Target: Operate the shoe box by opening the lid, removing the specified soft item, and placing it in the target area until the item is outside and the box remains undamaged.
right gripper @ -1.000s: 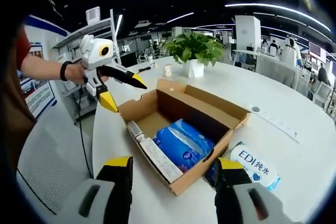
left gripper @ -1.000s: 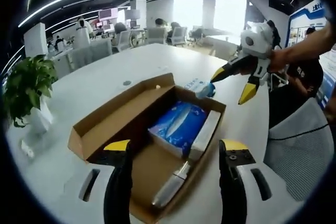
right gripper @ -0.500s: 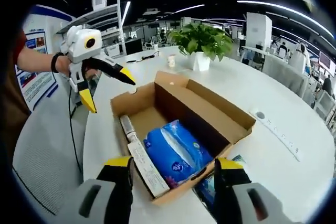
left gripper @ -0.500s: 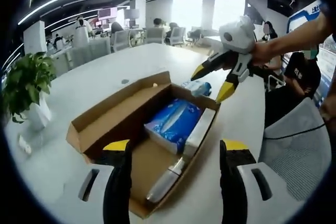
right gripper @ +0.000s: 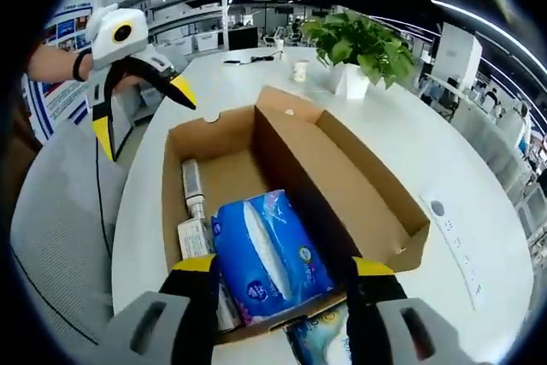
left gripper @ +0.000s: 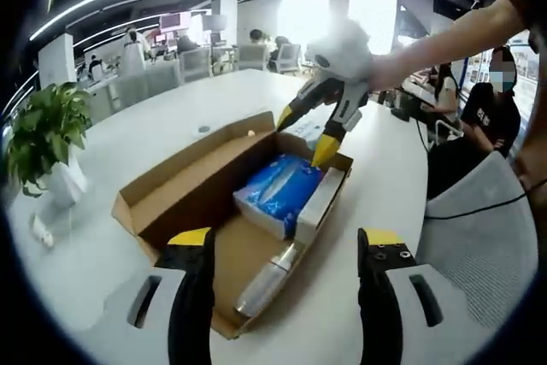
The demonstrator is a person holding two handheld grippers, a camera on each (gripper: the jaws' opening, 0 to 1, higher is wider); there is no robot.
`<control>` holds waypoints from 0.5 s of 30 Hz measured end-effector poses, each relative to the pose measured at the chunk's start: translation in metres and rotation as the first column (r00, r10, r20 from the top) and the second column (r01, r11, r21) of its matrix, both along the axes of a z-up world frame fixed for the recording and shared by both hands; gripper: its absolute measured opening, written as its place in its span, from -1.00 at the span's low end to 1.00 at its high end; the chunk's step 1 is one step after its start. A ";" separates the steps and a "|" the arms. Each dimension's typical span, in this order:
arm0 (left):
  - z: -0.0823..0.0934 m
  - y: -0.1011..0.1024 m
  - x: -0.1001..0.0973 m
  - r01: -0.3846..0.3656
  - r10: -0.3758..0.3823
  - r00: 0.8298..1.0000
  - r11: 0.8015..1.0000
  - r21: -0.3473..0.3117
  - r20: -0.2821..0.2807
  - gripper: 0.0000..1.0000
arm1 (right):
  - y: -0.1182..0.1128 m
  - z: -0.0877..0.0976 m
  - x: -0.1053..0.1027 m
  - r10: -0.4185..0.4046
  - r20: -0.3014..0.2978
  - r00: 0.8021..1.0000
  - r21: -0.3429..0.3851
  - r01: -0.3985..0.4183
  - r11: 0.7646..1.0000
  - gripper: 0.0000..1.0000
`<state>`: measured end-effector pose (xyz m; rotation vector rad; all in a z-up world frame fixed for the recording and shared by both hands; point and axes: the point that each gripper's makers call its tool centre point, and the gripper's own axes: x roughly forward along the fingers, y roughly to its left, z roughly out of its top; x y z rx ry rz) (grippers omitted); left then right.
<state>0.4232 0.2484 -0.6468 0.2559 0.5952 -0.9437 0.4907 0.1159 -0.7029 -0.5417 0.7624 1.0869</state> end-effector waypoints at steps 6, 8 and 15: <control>0.000 0.006 0.003 -0.003 0.003 1.000 1.000 0.003 0.000 0.37 | 0.008 -0.011 -0.003 0.066 -0.011 0.998 -0.050 -0.067 0.997 0.18; 0.001 0.008 0.003 -0.007 0.007 1.000 1.000 0.001 0.000 0.36 | 0.008 -0.016 -0.003 0.102 -0.010 0.995 -0.087 -0.102 0.991 0.18; 0.004 0.011 0.004 -0.007 0.007 1.000 1.000 -0.001 0.002 0.37 | 0.012 -0.028 -0.002 0.166 -0.030 0.986 -0.131 -0.168 0.977 0.20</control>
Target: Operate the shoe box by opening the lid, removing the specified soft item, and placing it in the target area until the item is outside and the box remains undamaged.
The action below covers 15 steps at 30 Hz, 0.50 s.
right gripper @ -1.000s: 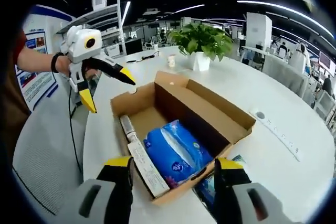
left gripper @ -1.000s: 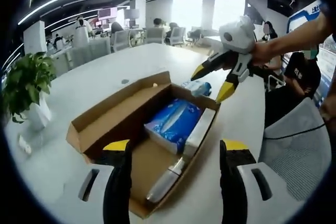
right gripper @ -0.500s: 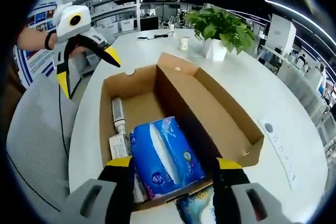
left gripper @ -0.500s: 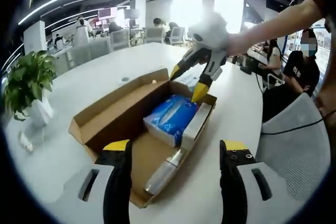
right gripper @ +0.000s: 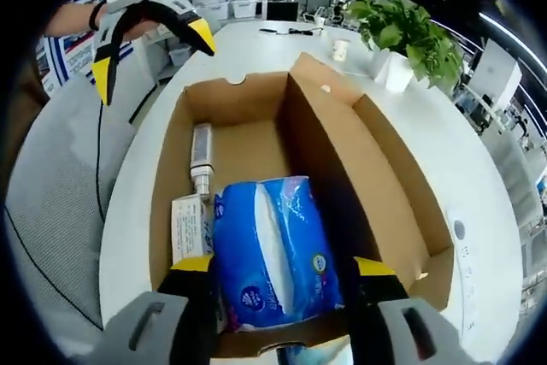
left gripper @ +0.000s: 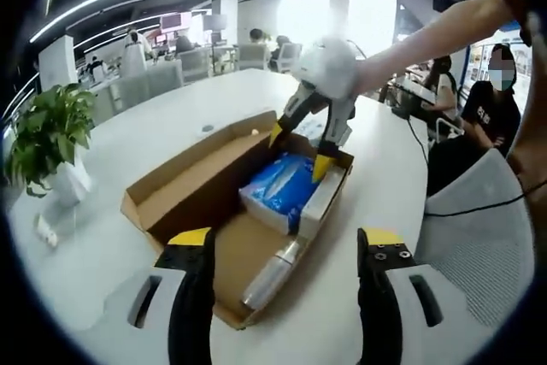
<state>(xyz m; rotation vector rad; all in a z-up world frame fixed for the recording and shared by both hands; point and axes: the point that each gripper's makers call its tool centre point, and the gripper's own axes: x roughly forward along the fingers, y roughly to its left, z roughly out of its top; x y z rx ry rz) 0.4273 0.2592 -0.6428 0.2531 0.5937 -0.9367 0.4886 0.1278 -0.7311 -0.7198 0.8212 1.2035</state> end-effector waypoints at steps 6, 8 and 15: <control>0.002 0.002 0.000 -0.008 0.008 1.000 1.000 -0.004 0.001 0.37 | -0.001 -0.009 -0.002 0.080 0.002 0.997 -0.067 -0.080 0.995 0.23; 0.002 0.003 0.001 -0.012 0.012 1.000 1.000 -0.004 0.002 0.37 | -0.001 -0.011 0.001 0.084 -0.005 0.996 -0.076 -0.084 0.994 0.26; 0.002 0.004 0.002 -0.015 0.015 1.000 1.000 -0.009 -0.001 0.36 | -0.002 -0.017 0.002 0.109 -0.024 0.994 -0.101 -0.111 0.989 0.32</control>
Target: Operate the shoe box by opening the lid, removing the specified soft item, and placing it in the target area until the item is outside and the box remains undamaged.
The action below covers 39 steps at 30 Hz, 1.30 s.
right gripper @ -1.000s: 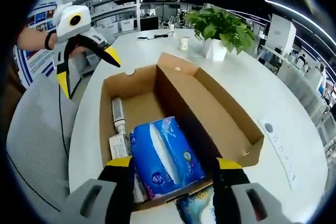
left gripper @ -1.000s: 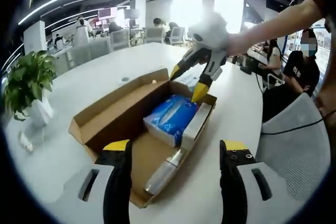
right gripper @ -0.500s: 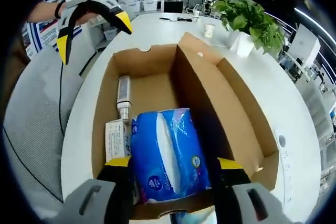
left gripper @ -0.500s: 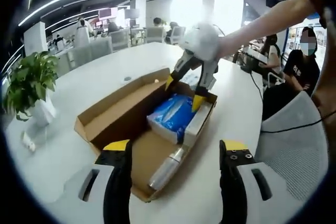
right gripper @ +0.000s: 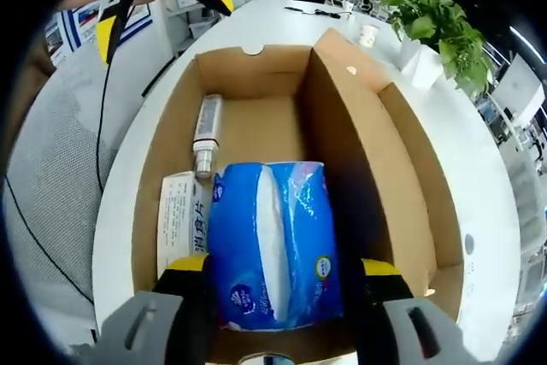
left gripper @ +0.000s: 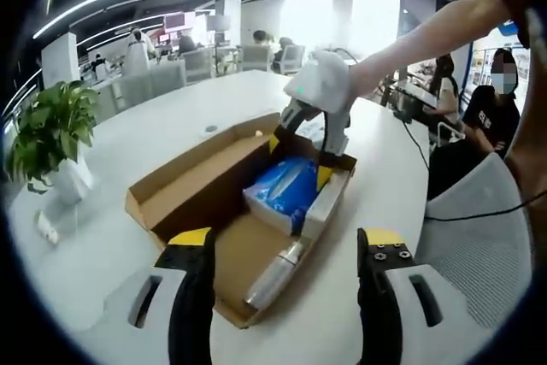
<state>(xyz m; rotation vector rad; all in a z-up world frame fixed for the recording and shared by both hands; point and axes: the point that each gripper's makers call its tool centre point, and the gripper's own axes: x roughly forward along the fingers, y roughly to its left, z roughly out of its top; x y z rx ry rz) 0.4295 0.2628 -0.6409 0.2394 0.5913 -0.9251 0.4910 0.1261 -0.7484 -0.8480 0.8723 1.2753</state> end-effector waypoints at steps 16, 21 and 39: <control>-0.003 -0.004 0.002 0.016 -0.016 1.000 1.000 0.011 -0.001 0.35 | 0.002 -0.021 0.003 0.064 0.019 0.998 -0.091 -0.062 0.994 0.28; -0.005 -0.004 0.003 0.017 -0.017 1.000 1.000 0.010 -0.004 0.34 | 0.004 -0.030 0.004 0.104 0.027 0.994 -0.121 -0.100 0.988 0.22; -0.015 -0.003 0.006 0.024 -0.023 0.999 0.999 0.048 -0.025 0.31 | 0.029 -0.038 0.001 0.067 -0.018 0.998 -0.058 -0.068 0.996 0.07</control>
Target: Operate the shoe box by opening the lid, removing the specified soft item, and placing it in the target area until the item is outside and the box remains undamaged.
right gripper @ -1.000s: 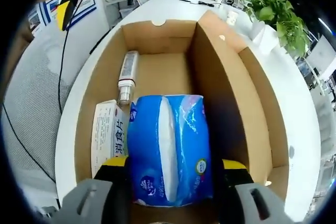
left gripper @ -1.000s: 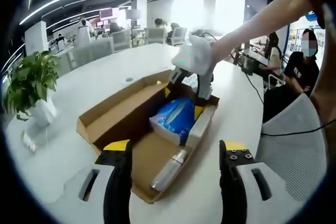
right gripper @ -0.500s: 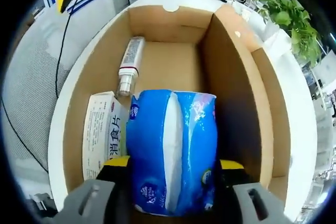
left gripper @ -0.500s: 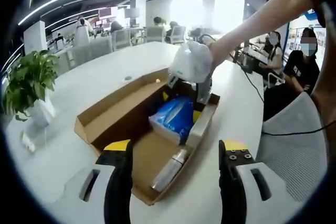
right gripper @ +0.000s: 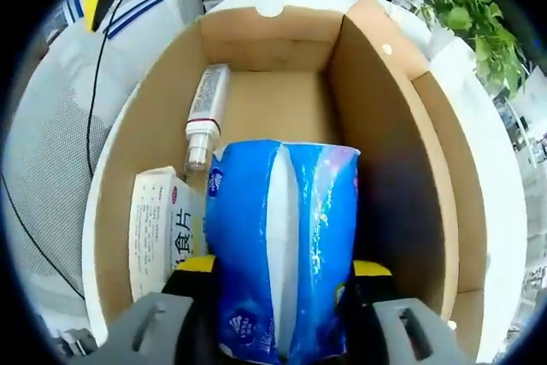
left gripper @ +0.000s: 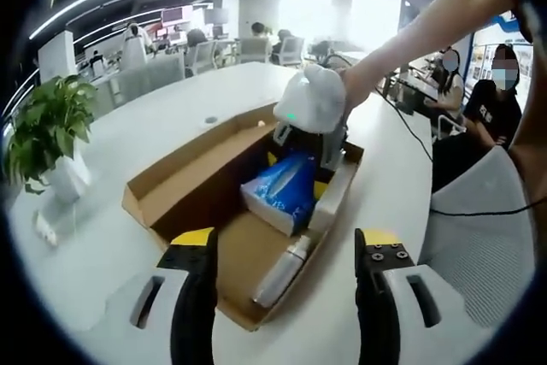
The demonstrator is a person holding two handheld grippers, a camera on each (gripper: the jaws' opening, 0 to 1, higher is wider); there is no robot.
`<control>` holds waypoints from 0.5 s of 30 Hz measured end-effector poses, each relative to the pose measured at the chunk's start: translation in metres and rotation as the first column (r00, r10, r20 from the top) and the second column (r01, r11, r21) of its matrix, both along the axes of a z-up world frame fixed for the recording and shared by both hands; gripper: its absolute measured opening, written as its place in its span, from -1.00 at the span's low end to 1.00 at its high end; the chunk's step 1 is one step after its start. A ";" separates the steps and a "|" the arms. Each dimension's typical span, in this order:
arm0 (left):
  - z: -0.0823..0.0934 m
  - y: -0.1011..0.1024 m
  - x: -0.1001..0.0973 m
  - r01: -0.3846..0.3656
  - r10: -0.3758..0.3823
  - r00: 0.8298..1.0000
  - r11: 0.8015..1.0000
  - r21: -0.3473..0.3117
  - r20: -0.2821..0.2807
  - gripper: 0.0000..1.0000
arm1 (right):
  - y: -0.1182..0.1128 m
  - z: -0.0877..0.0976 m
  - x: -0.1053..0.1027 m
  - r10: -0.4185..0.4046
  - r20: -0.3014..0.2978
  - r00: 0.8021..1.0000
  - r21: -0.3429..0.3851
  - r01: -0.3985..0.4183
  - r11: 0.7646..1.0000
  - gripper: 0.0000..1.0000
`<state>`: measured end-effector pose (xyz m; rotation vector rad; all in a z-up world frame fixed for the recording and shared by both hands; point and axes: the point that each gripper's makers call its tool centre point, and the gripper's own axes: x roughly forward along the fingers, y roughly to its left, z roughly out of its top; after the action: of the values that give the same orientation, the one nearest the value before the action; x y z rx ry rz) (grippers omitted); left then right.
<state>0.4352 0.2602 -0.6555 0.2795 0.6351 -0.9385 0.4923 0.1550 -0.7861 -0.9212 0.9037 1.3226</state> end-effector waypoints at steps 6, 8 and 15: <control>-0.005 -0.010 0.011 0.046 -0.046 0.999 0.998 0.045 -0.001 0.32 | 0.018 0.002 0.002 0.041 0.030 0.999 0.010 -0.042 0.999 0.06; -0.008 -0.013 0.016 0.052 -0.052 0.999 0.997 0.061 -0.004 0.32 | 0.022 0.002 0.002 0.037 0.032 0.999 0.016 -0.038 0.999 0.07; -0.025 -0.035 0.038 0.104 -0.102 0.994 0.988 0.115 -0.027 0.31 | 0.031 0.003 0.001 0.033 0.039 0.999 0.039 -0.034 0.999 0.10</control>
<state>0.4727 0.2253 -0.6804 0.4100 0.7010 -1.0060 0.4930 0.1859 -0.7831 -0.9313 0.8335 1.3427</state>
